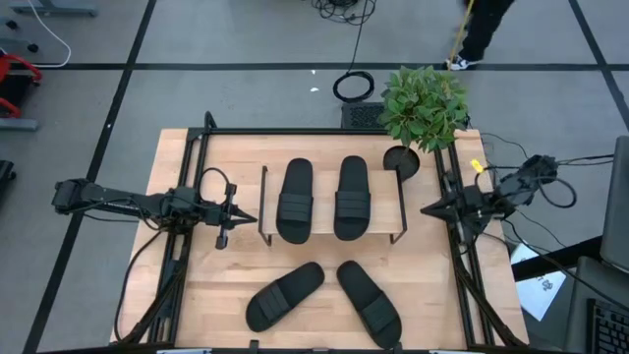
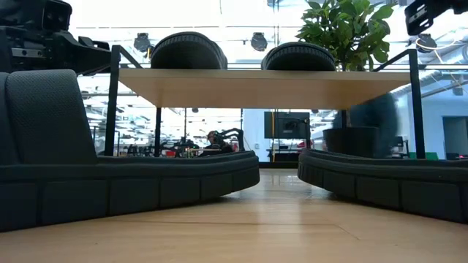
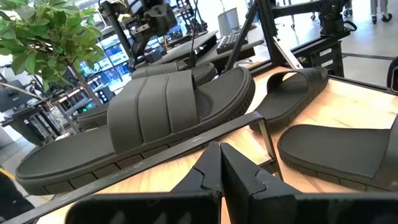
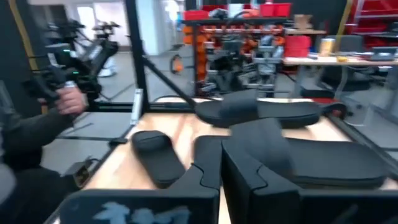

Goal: Pick and place slides into the shelf
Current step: Put the black slipper under the shelf

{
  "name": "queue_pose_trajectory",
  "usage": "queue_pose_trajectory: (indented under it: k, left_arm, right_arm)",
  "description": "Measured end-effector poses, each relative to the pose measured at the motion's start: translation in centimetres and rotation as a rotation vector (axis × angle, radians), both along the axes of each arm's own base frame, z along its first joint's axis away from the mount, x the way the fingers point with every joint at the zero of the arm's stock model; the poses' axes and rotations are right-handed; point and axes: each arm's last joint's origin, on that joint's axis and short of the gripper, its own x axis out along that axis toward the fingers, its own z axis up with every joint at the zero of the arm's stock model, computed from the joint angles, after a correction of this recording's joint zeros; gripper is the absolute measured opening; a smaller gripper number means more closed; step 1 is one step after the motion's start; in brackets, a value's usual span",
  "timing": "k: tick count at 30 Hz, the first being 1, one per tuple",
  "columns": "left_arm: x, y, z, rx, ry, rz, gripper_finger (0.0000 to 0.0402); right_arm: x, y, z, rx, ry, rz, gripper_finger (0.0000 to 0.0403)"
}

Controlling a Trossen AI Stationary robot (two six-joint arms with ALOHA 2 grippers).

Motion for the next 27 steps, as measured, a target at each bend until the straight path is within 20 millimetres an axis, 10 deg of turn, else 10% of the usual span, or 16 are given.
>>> queue_pose_trajectory:
  k: [27]
  left_arm:
    - [0.0,0.0,-0.1,-0.037,0.017,0.002,0.0005]
  right_arm:
    - [2.9,2.7,-9.6,-0.075,-0.108,0.210,0.0000]
